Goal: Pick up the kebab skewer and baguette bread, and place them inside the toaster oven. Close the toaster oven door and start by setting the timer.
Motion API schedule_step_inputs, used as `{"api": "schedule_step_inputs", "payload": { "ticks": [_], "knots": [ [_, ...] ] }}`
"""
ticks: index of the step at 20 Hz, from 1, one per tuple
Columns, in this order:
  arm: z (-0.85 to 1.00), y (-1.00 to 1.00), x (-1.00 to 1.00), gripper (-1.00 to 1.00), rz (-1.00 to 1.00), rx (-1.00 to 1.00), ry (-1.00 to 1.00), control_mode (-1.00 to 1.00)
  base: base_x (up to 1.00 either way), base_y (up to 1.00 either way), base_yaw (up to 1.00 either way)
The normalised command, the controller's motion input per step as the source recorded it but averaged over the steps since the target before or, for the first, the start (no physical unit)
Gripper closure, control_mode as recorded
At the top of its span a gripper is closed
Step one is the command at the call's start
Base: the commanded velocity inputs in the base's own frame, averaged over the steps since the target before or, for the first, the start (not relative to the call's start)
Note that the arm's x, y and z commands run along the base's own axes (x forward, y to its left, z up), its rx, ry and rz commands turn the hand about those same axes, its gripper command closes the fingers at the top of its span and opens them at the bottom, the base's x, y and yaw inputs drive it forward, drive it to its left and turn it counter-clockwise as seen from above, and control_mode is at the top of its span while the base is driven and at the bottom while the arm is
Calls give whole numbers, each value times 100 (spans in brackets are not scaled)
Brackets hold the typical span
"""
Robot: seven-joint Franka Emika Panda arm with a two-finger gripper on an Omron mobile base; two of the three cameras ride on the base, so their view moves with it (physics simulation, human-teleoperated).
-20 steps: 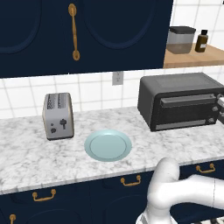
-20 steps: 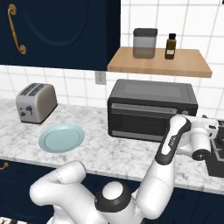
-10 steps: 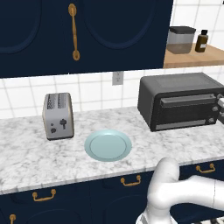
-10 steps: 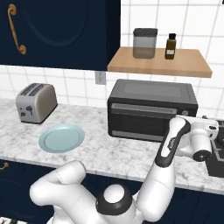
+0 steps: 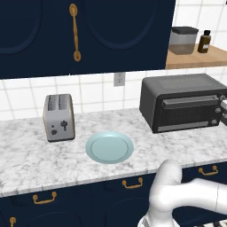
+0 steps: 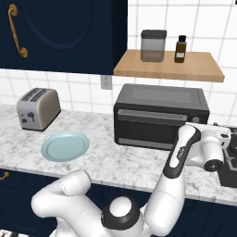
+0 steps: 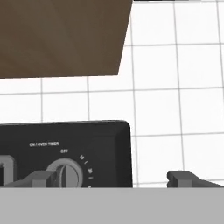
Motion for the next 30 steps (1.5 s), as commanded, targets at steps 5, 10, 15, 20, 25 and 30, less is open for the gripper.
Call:
{"api": "schedule_step_inputs", "payload": {
  "ticks": [5,10,15,20,25,30],
  "knots": [
    [0,14,-6,-100,0,0,0,-100,0,0,0],
    [0,12,6,-100,0,0,0,-100,0,0,0],
    [-3,-9,43,-100,0,0,0,-100,0,0,0],
    [-11,-32,8,-100,0,0,0,-100,0,0,0],
    [-10,-24,0,-100,0,0,0,-100,0,0,0],
    [-4,-24,-1,-100,0,0,-2,-100,0,0,0]
  ]
}}
